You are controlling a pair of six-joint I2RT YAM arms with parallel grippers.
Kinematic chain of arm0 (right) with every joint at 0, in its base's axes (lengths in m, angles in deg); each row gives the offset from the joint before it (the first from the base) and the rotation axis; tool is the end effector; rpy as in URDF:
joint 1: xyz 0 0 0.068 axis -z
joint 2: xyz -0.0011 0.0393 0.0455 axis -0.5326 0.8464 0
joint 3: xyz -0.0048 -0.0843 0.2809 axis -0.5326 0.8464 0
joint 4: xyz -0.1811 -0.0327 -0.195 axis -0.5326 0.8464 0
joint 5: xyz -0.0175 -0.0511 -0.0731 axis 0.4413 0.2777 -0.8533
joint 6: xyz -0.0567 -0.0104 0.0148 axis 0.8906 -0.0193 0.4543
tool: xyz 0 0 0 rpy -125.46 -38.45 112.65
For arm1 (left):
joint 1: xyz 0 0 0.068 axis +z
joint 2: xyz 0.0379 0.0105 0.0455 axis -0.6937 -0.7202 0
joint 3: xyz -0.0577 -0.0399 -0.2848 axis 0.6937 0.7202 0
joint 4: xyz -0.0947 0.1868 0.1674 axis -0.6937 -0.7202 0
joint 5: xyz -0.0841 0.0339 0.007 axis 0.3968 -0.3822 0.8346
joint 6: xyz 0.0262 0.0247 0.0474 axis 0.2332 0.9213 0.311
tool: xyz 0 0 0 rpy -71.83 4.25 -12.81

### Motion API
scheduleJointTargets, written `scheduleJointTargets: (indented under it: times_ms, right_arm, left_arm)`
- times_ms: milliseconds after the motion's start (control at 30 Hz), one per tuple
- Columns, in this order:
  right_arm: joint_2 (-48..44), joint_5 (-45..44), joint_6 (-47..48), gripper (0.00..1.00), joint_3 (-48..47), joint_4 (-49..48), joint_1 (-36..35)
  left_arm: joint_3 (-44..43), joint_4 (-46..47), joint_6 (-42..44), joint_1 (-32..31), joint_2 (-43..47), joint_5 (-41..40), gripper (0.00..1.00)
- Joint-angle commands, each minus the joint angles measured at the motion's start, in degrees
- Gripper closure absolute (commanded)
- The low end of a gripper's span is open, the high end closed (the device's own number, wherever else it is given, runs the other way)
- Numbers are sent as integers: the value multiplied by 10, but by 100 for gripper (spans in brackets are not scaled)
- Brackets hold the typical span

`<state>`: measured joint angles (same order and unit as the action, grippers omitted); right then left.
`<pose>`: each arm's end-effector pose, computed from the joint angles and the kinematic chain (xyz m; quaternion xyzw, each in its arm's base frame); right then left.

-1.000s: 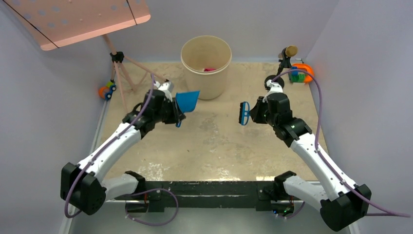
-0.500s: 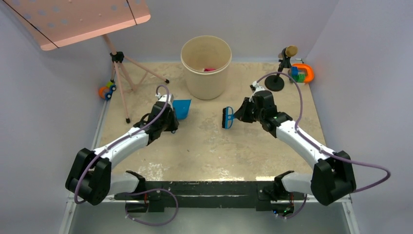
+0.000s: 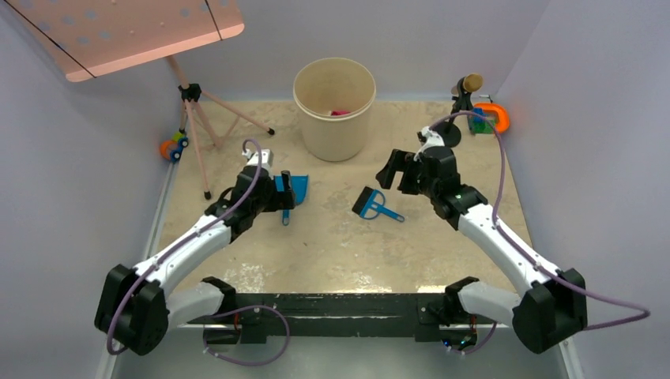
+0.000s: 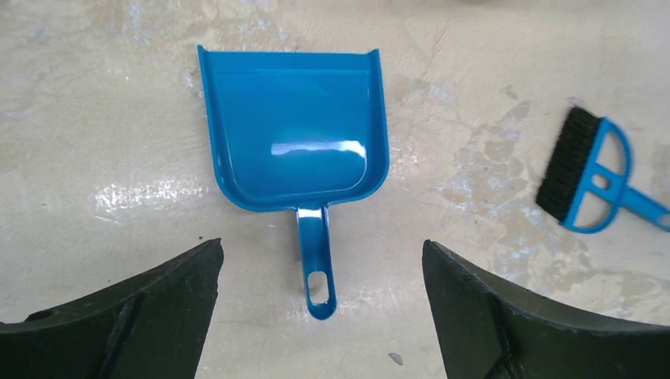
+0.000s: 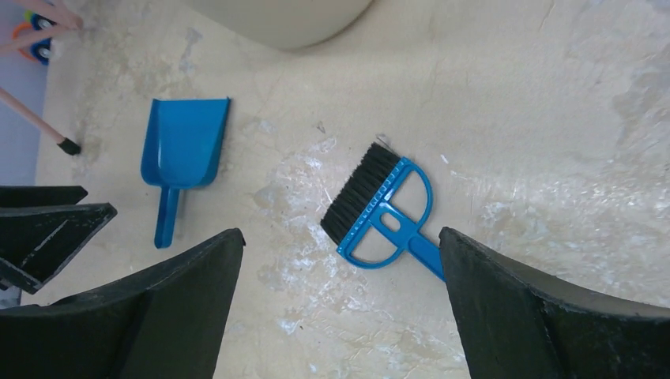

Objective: Sweep away the paper scraps from the table

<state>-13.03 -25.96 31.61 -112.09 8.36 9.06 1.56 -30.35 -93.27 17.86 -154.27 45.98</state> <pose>0.2441 0.1069 0.2867 0.0441 0.8724 0.2436 0.4214 0.2260 -0.1025 0.2297 -0.0461 0.9012 -0.1228 0.4131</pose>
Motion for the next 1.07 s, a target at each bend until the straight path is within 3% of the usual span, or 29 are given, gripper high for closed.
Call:
scheduleJointTargets:
  times_ms: [0, 200, 400, 500, 733, 867, 1033]
  right_arm:
    - [-83, -72, 46, 1, -29, 19, 3]
    - [-239, -141, 55, 1, -4, 23, 3]
    - [-398, -189, 68, 1, 17, 44, 3]
    - [-442, -193, 79, 1, 12, 68, 3]
    - [-477, -204, 85, 1, 10, 128, 3]
    - [-490, -210, 85, 1, 14, 141, 3]
    - [-493, -210, 86, 1, 10, 151, 3]
  left_arm:
    - [-25, -49, -7, -3, 96, -6, 1]
    - [-55, -136, -4, -3, 231, -17, 1]
    - [-145, -315, -22, -2, 285, -80, 3]
    - [-154, -354, -9, -2, 313, -87, 3]
    - [-92, -327, -5, -3, 415, -8, 4]
    - [-54, -308, -21, -3, 462, -6, 5]
    - [-53, -314, -27, -3, 460, -9, 5]
